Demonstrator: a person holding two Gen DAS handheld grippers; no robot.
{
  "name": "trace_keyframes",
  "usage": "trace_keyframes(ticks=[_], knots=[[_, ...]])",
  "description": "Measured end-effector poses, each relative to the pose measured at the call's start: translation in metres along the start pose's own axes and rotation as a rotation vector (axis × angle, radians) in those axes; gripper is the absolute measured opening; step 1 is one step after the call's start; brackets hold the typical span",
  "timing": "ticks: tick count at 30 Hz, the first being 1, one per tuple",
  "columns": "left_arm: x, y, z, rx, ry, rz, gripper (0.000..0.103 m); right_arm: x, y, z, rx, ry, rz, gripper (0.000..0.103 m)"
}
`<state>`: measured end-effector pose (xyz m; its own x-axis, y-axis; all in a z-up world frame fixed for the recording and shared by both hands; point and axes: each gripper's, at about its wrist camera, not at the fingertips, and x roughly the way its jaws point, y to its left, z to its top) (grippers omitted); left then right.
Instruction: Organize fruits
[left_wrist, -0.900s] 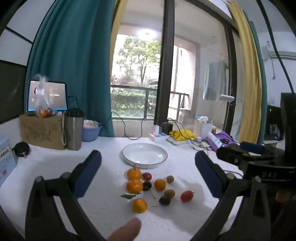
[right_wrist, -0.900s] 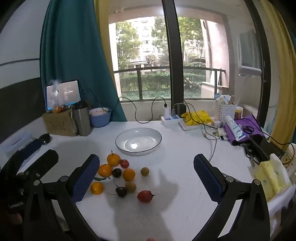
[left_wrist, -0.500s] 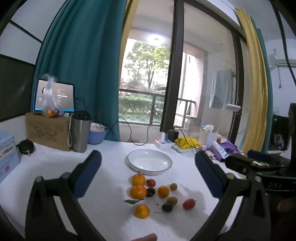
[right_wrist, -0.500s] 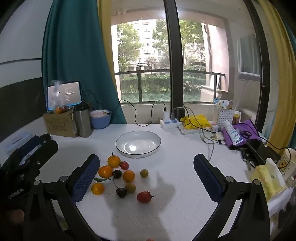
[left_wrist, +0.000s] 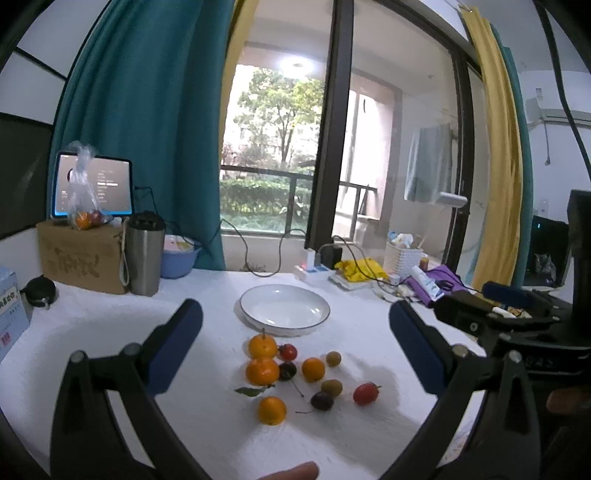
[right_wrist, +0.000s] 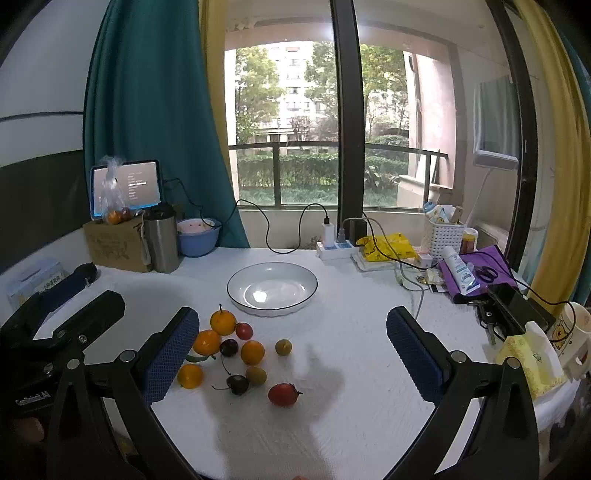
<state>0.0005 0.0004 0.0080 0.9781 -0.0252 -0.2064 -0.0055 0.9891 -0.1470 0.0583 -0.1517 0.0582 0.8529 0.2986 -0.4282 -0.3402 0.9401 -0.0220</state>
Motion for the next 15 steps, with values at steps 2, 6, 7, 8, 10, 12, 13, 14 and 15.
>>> trace_keyframes(ticks=[2,6,7,8,10,12,13,14,15], knots=[[-0.0001,-0.0009,-0.0002,0.003,0.003,-0.001,0.102,-0.0008,0.0010,-0.0004,-0.002,0.000,0.001,0.103],[-0.0012,-0.0021,0.0005,0.004,0.005,-0.007,0.102,0.0008,0.0012,0.0000,0.000,0.002,0.004,0.103],[-0.0010,-0.0021,0.0004,0.005,0.005,-0.005,0.102,0.0013,0.0016,-0.0001,0.000,0.003,0.003,0.103],[-0.0009,-0.0021,0.0000,0.006,0.008,-0.006,0.102,0.0009,0.0016,-0.0005,0.001,0.003,0.004,0.103],[-0.0009,-0.0028,-0.0002,0.007,0.013,-0.013,0.102,0.0010,0.0013,0.0000,0.001,0.002,0.003,0.103],[-0.0013,-0.0036,-0.0002,0.010,0.012,-0.015,0.102,0.0009,0.0015,-0.0002,0.000,0.000,0.001,0.103],[-0.0013,-0.0036,0.0001,0.011,0.011,-0.017,0.102,0.0009,0.0012,-0.0002,0.000,0.000,0.001,0.103],[-0.0016,-0.0042,-0.0001,0.013,0.011,-0.020,0.102,0.0010,0.0012,-0.0002,0.001,0.000,0.001,0.103],[-0.0017,-0.0046,-0.0001,0.015,0.011,-0.021,0.102,0.0014,0.0016,0.0000,0.000,0.000,0.000,0.103]])
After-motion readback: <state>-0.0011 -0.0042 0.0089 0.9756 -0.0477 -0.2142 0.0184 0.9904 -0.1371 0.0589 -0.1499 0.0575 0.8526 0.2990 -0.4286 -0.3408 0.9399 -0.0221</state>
